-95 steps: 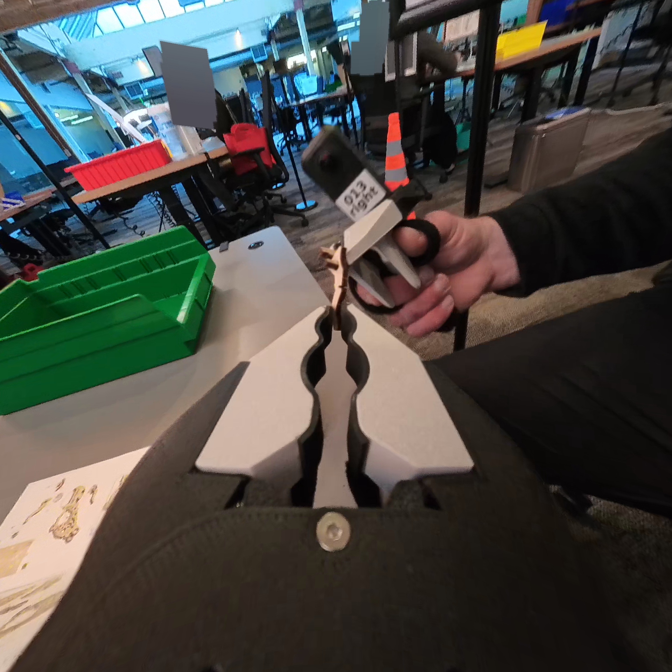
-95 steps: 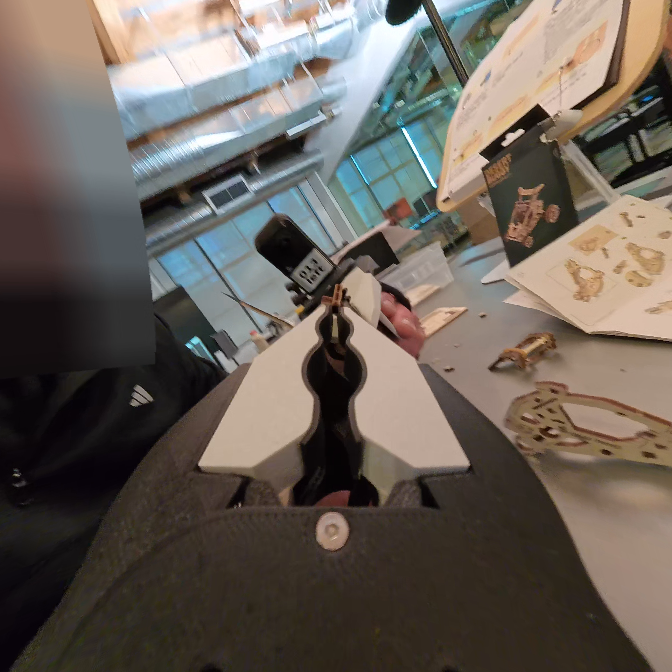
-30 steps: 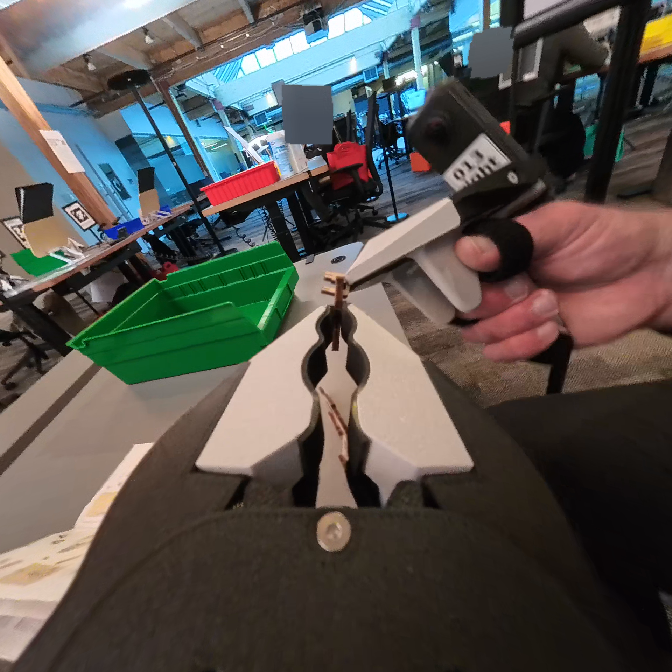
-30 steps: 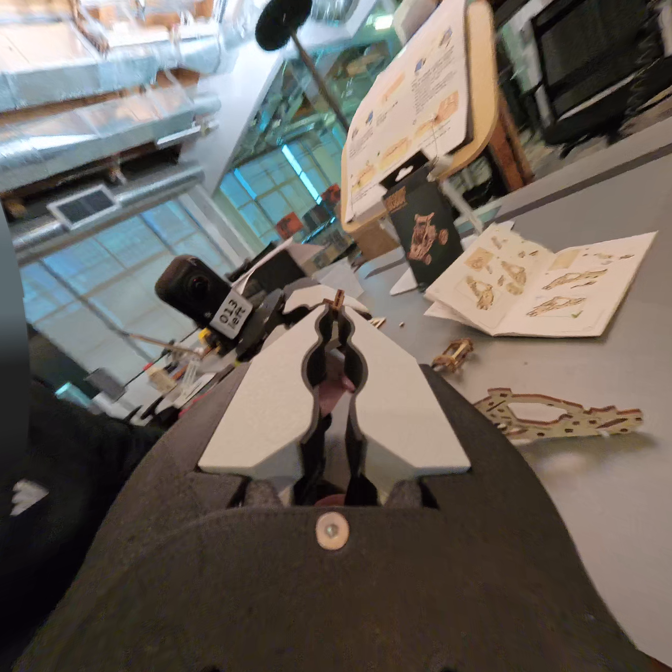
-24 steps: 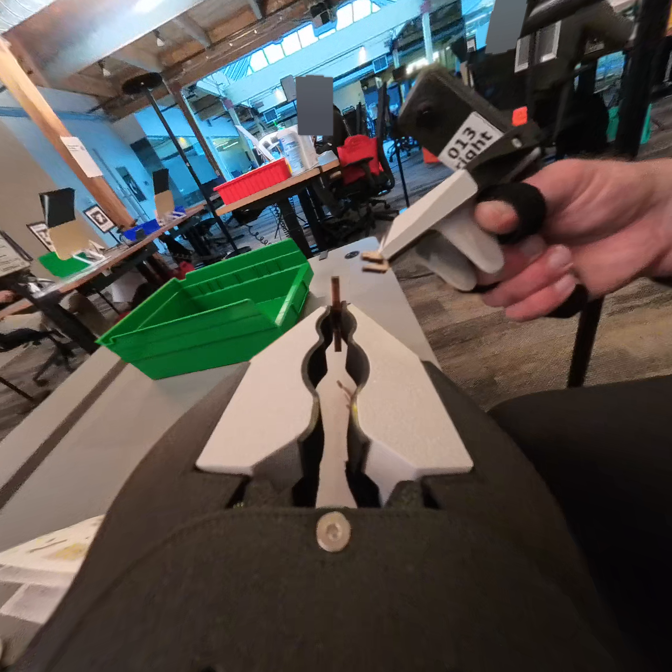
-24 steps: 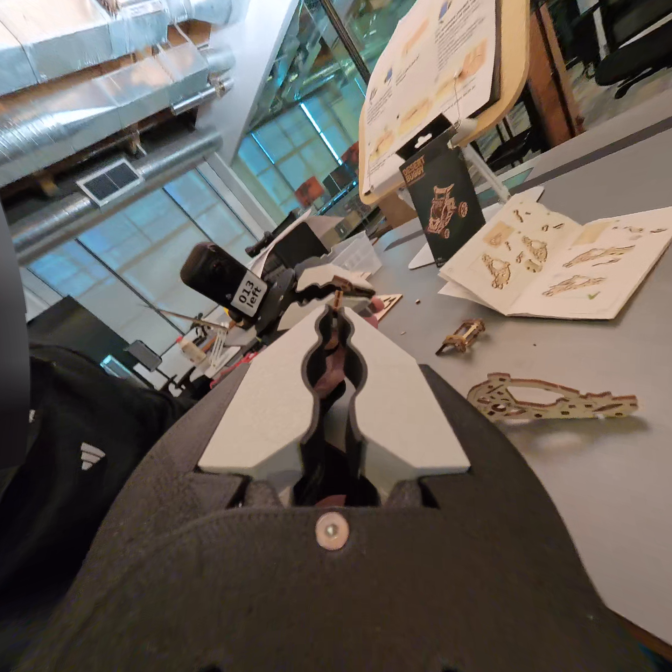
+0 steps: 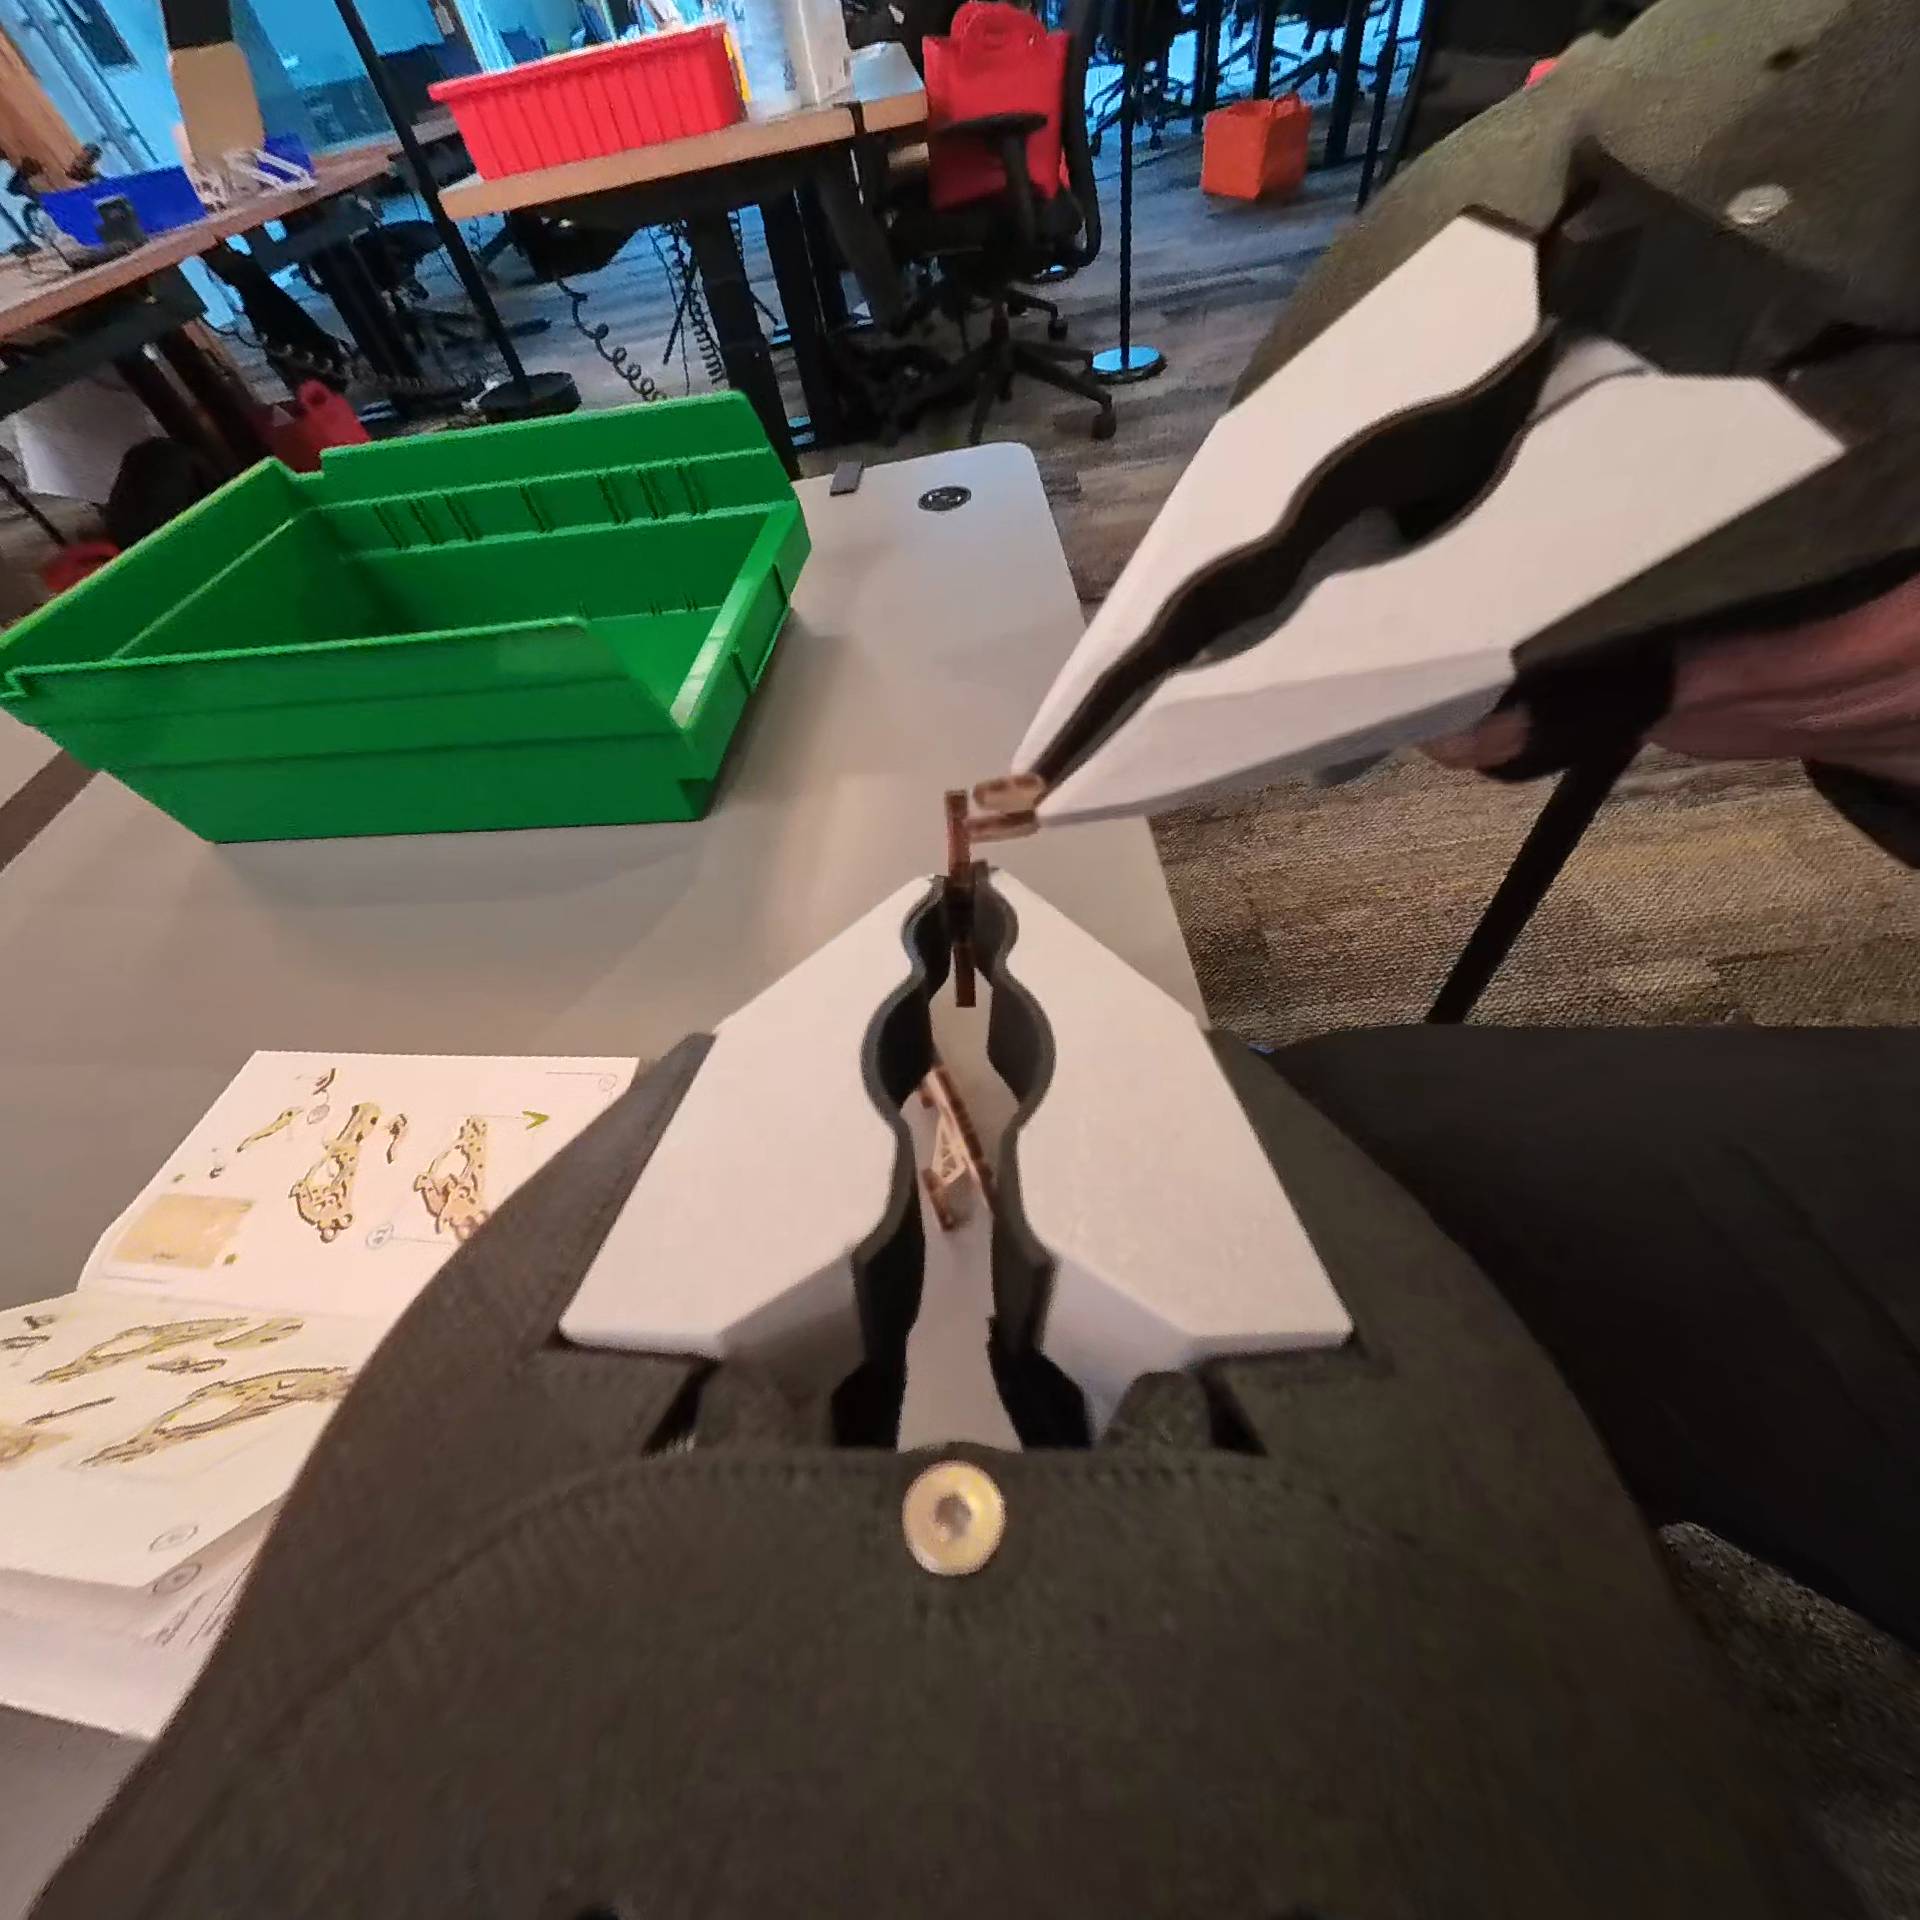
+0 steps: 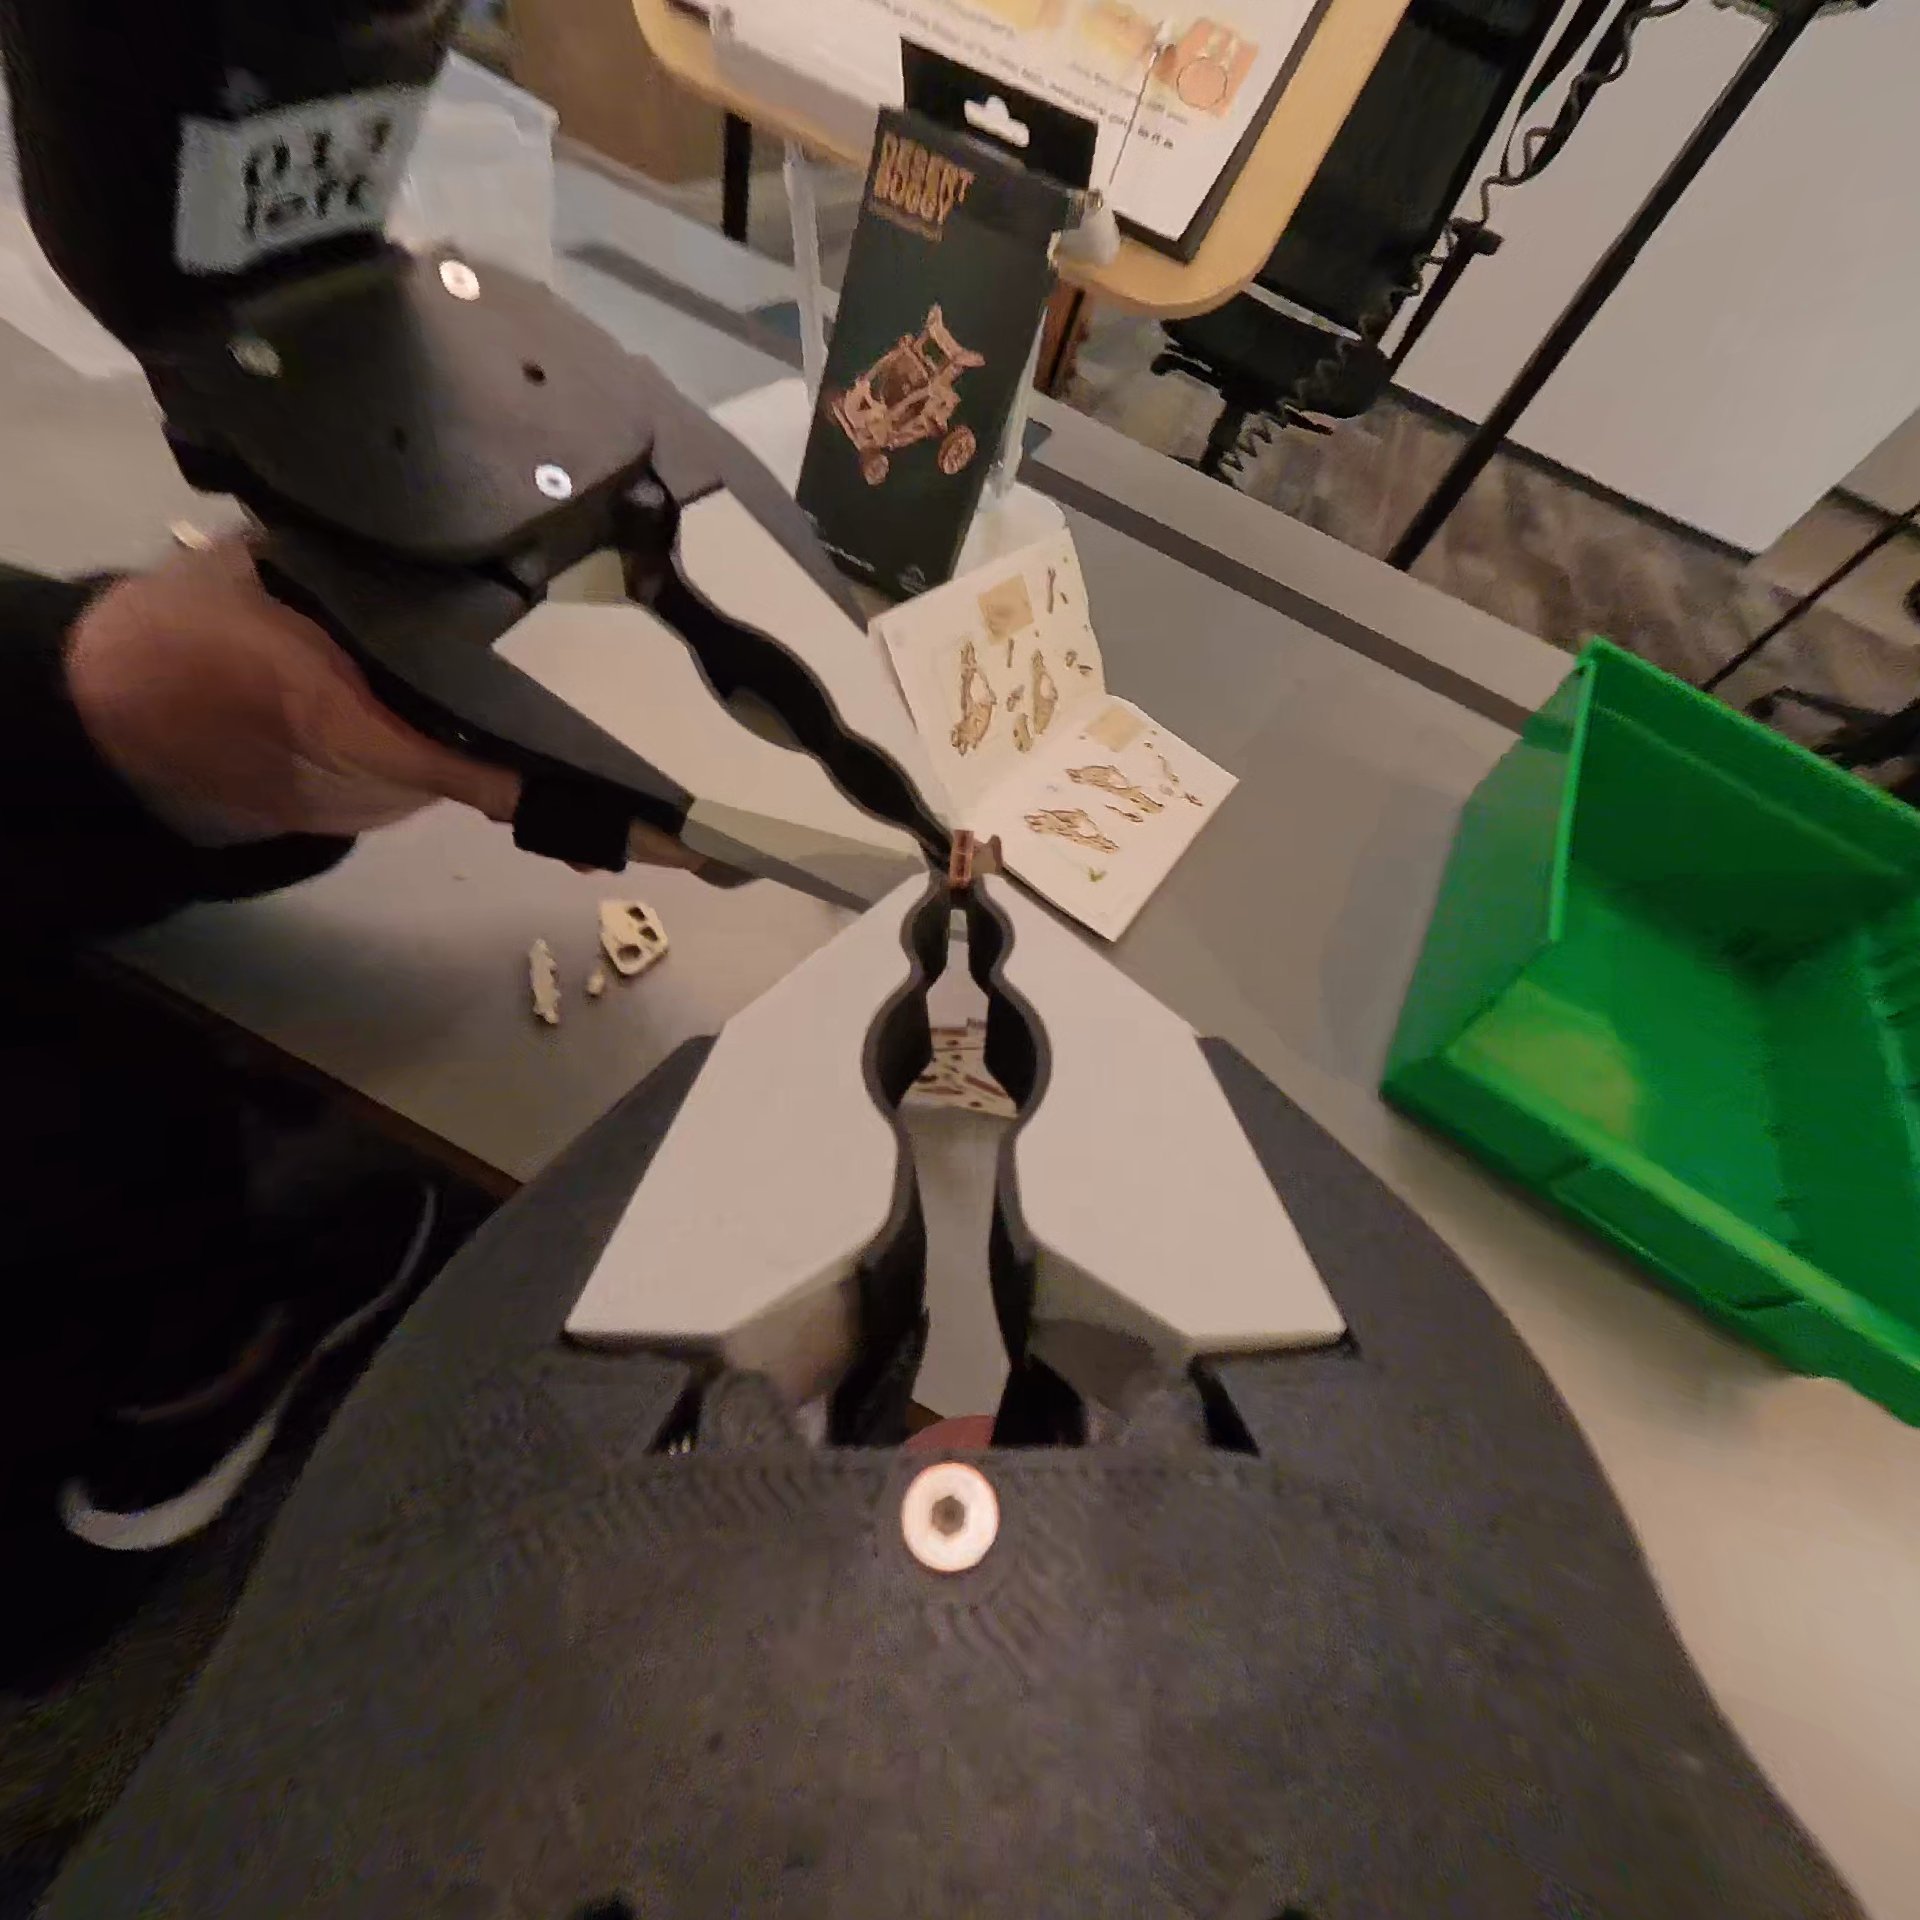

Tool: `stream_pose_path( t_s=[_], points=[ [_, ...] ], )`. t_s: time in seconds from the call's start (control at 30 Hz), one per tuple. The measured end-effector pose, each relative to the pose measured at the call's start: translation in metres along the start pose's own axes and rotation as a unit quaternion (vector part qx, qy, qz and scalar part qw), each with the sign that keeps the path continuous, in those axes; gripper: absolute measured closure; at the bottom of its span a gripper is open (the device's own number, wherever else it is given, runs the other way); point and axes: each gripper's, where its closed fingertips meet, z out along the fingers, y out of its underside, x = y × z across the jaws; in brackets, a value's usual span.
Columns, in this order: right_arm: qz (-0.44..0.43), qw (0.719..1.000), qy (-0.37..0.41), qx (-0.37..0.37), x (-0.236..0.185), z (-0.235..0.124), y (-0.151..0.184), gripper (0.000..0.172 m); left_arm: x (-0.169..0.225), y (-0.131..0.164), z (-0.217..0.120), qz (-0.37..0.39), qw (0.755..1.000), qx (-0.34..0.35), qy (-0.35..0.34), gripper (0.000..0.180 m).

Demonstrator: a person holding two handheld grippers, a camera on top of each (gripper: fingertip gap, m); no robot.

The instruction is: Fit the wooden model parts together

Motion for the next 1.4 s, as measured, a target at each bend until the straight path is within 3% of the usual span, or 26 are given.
stream_pose_path(
  t_s=[0.17,0.4,0.7,0.9,1.4],
  points=[
    [-0.053,0.998,0.034,-0.023,0.001,0.001,0.005,0.171,-0.002,0.001,0.000,-0.003,1.000,-0.012,-0.011,0.179],
    [-0.044,0.998,0.045,-0.020,0.004,-0.001,0.006,0.171,-0.002,0.005,0.002,0.019,0.998,-0.046,-0.035,0.180],
    [-0.104,0.989,0.093,-0.046,0.005,0.000,0.011,0.171,-0.003,0.003,0.003,0.051,0.994,-0.069,-0.070,0.179],
    [-0.164,0.976,0.134,-0.045,0.002,-0.002,0.004,0.170,-0.002,-0.001,0.003,0.053,0.994,-0.057,-0.079,0.180],
    [-0.184,0.968,0.167,-0.044,0.006,-0.006,0.001,0.170,0.000,-0.008,0.003,0.054,0.994,-0.042,-0.084,0.180]
  ],
)
